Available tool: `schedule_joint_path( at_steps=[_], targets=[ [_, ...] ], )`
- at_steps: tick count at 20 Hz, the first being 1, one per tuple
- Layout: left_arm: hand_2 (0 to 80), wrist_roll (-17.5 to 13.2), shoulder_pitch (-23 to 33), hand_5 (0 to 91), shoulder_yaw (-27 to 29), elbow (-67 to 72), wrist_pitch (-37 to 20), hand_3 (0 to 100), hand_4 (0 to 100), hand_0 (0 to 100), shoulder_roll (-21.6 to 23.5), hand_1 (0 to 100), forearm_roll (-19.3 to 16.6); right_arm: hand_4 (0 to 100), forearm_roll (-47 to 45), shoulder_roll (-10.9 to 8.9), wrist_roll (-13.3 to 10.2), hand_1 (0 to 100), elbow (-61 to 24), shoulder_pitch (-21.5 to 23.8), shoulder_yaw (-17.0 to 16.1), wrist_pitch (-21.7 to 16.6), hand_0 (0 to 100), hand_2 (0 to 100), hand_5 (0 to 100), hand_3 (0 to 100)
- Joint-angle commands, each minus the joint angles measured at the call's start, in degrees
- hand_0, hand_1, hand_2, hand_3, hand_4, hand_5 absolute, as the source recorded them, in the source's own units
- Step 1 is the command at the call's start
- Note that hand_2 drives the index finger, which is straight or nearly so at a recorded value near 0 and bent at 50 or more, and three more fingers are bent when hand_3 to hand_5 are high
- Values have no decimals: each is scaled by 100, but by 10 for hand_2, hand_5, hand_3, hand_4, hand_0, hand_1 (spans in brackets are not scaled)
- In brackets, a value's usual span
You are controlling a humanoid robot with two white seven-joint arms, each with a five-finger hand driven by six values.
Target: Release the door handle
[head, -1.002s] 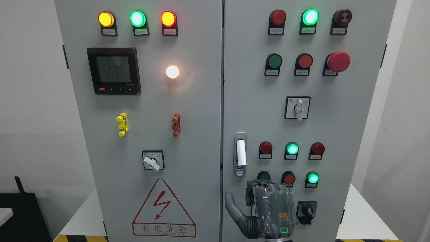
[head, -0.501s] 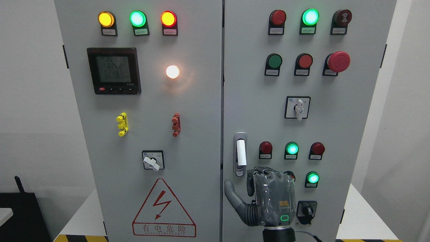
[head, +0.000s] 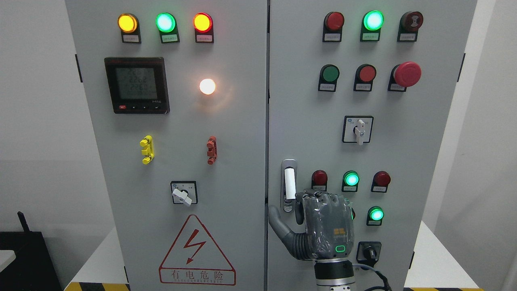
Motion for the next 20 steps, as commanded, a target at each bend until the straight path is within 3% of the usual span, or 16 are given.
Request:
schedule_joint_path(
  at_steps=[1, 10, 20],
  targets=[
    [0, 0, 0, 0, -70, -88, -2, 0, 0, 120, 0, 389, 1, 1000, 132, 1, 4, 474, 116, -107, -10, 6, 255, 1000, 976, 1000],
    [0, 0, 0, 0, -70, -88, -2, 0, 0, 120, 0, 389, 1, 1000, 140, 9, -13, 574, 142, -115, -89, 50, 242, 1000, 974, 1000],
    [0, 0, 0, 0, -70, -88, -2, 0, 0, 120, 0, 389, 1, 1000, 132, 9, -48, 571, 133, -98, -142, 41, 367, 1000, 974, 1000]
  ],
)
